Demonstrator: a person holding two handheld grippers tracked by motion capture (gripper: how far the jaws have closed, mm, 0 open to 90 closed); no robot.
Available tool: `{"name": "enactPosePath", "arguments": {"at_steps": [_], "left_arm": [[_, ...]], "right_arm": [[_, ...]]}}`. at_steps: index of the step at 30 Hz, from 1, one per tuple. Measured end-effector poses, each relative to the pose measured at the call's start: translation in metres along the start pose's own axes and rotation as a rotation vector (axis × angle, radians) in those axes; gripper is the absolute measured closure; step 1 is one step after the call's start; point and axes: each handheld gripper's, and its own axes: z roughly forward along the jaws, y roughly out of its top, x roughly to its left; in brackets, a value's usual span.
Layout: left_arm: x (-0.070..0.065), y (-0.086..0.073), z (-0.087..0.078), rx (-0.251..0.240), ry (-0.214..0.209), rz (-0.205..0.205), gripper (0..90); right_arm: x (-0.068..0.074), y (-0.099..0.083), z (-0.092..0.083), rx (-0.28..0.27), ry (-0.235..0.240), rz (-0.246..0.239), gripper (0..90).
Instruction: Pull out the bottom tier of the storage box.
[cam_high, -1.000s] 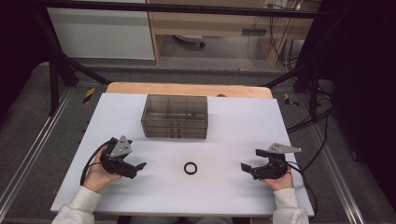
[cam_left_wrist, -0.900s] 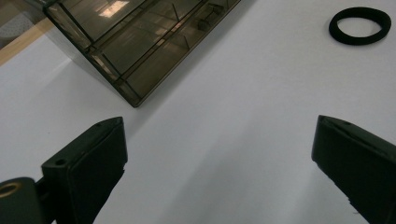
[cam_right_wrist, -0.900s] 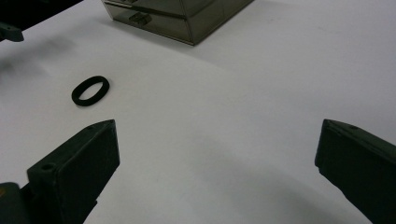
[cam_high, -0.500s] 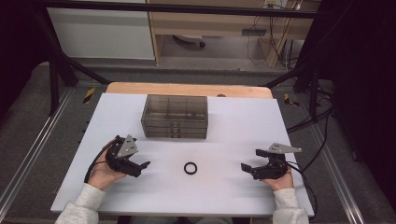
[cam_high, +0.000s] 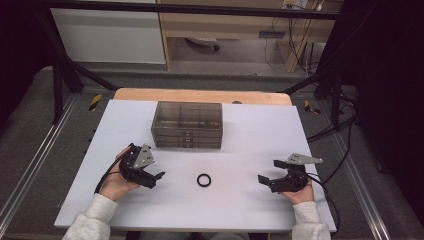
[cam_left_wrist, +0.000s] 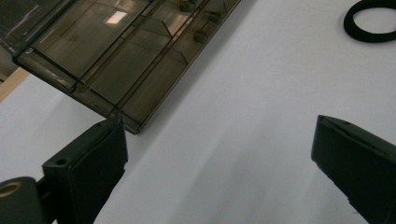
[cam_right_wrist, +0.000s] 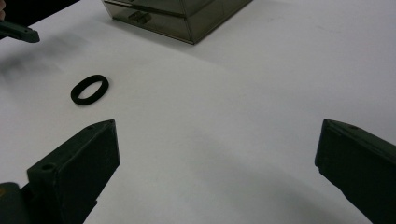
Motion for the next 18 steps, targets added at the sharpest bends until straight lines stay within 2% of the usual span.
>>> {"name": "enactPosePath", "arguments": {"at_steps": [12,18], "left_arm": [[-0.003,0.005,0.007,0.016,0.022,0.049,4.2],[-0.007,0.014,0.012,0.022,0.04,0.092,4.4]], "right_arm": [[0.0,0.0,0.0,0.001,-0.001,0.001,0.4],[0.0,0.0,0.0,-0.002,0.0,0.0,0.4]]}}
